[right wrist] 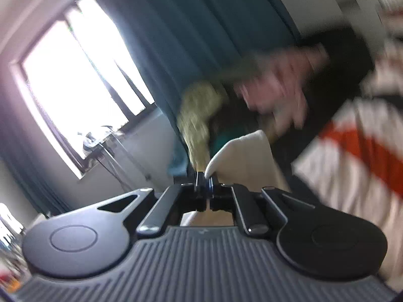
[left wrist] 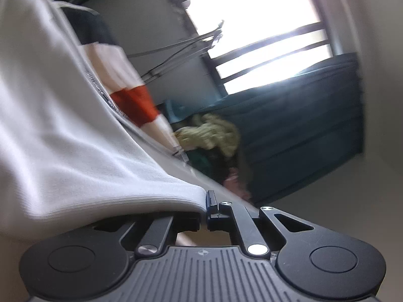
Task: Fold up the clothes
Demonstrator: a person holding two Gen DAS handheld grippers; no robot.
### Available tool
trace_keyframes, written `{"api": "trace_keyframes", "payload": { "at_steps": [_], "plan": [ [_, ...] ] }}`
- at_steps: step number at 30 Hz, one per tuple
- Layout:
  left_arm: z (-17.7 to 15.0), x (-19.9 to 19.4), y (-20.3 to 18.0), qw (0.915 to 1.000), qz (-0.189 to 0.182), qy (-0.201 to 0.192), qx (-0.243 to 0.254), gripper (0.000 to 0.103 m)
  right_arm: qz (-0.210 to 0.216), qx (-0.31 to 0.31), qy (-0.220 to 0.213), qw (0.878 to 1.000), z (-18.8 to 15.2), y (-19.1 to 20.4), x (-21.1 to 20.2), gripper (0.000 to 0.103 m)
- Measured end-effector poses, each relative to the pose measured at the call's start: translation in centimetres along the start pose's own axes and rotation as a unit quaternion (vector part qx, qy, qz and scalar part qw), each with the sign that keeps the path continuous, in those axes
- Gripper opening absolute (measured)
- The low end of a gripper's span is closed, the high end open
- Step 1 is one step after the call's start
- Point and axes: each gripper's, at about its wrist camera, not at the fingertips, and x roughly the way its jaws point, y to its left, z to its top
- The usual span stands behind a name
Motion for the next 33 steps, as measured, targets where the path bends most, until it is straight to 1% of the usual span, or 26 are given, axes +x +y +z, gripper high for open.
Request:
{"api": "trace_keyframes", "payload": {
  "at_steps": [1,3,4,5,6,8,9,10,12,15,16,17,19,20,21,22,24,25,28,30,31,32,33],
  "plan": [
    [-0.2,0.0,-0.1,1.0000,0.001,-0.001,0.004,0.005,-0.003,-0.022,-0.016,1.000,-0.5,0.1,-0.4,0.005],
    [-0.8,0.3,-0.1,0.9996,0.023,0.008,0.015,0.005,-0.015,-0.004,-0.010,1.000,-3.2,-2.9,-0.9,0.005],
    [-1.2,0.5,0.1,0.9990,0.039,0.016,0.019,0.005,-0.021,0.005,-0.007,1.000,-4.6,-4.4,-1.1,0.005],
    [-1.7,1.0,0.4,0.9970,0.067,0.032,0.023,0.005,-0.027,0.014,-0.002,1.000,-6.0,-5.9,-1.3,0.005],
    [-2.2,1.5,0.8,0.9938,0.097,0.048,0.026,0.005,-0.040,0.029,0.013,0.999,-7.7,-7.9,-1.2,0.005],
    [-3.5,2.4,1.4,0.9826,0.159,0.089,0.037,0.005,-0.077,0.072,0.072,0.992,-11.8,-12.5,-0.7,0.006],
    [-4.4,2.6,1.7,0.9771,0.182,0.101,0.042,0.005,-0.098,0.104,0.114,0.983,-13.7,-14.8,-0.3,0.006],
    [-5.0,2.7,1.8,0.9741,0.197,0.102,0.044,0.005,-0.105,0.130,0.155,0.974,-14.5,-16.8,0.5,0.006],
    [-5.8,2.5,1.6,0.9730,0.206,0.091,0.053,0.005,-0.080,0.154,0.161,0.972,-14.6,-18.3,0.4,0.006],
    [-6.2,2.6,0.6,0.9698,0.215,0.081,0.081,0.006,-0.057,0.144,0.144,0.977,-13.4,-17.8,0.5,0.011],
    [-6.3,2.5,0.5,0.9696,0.217,0.079,0.081,0.006,-0.055,0.144,0.141,0.978,-13.5,-17.8,0.7,0.016],
    [-6.5,2.5,0.5,0.9696,0.218,0.077,0.080,0.008,-0.056,0.149,0.142,0.977,-13.7,-17.9,1.0,0.028],
    [-6.7,2.3,0.4,0.9709,0.215,0.074,0.075,0.015,-0.048,0.162,0.139,0.976,-14.2,-18.3,1.2,0.041],
    [-6.9,2.2,0.3,0.9720,0.212,0.073,0.070,0.020,-0.042,0.168,0.134,0.976,-14.3,-18.5,1.0,0.044],
    [-6.7,2.1,0.7,0.9739,0.206,0.070,0.063,0.024,-0.037,0.175,0.129,0.975,-14.5,-18.7,0.9,0.044],
    [-6.7,2.2,0.7,0.9754,0.201,0.067,0.060,0.031,-0.041,0.184,0.123,0.974,-14.4,-18.6,1.2,0.045],
    [-6.6,2.1,0.4,0.9767,0.197,0.060,0.060,0.037,-0.050,0.193,0.113,0.973,-14.3,-18.6,1.9,0.045],
    [-6.7,2.1,0.3,0.9769,0.196,0.057,0.062,0.042,-0.056,0.193,0.110,0.974,-14.3,-18.6,2.4,0.045],
    [-6.9,2.2,-0.1,0.9773,0.192,0.055,0.072,0.052,-0.077,0.174,0.105,0.976,-14.4,-18.8,4.0,0.044],
    [-7.2,2.5,-0.5,0.9768,0.191,0.054,0.081,0.055,-0.086,0.173,0.099,0.976,-14.4,-19.2,4.5,0.043],
    [-7.3,2.6,-0.6,0.9762,0.191,0.054,0.086,0.057,-0.092,0.167,0.095,0.977,-14.2,-19.1,4.5,0.039],
    [-7.4,2.7,-0.8,0.9756,0.192,0.054,0.092,0.058,-0.097,0.161,0.092,0.978,-13.9,-19.1,4.5,0.021],
    [-7.5,2.8,-0.9,0.9748,0.194,0.054,0.097,0.058,-0.103,0.154,0.088,0.979,-13.6,-19.1,4.4,0.014]
  ]
}}
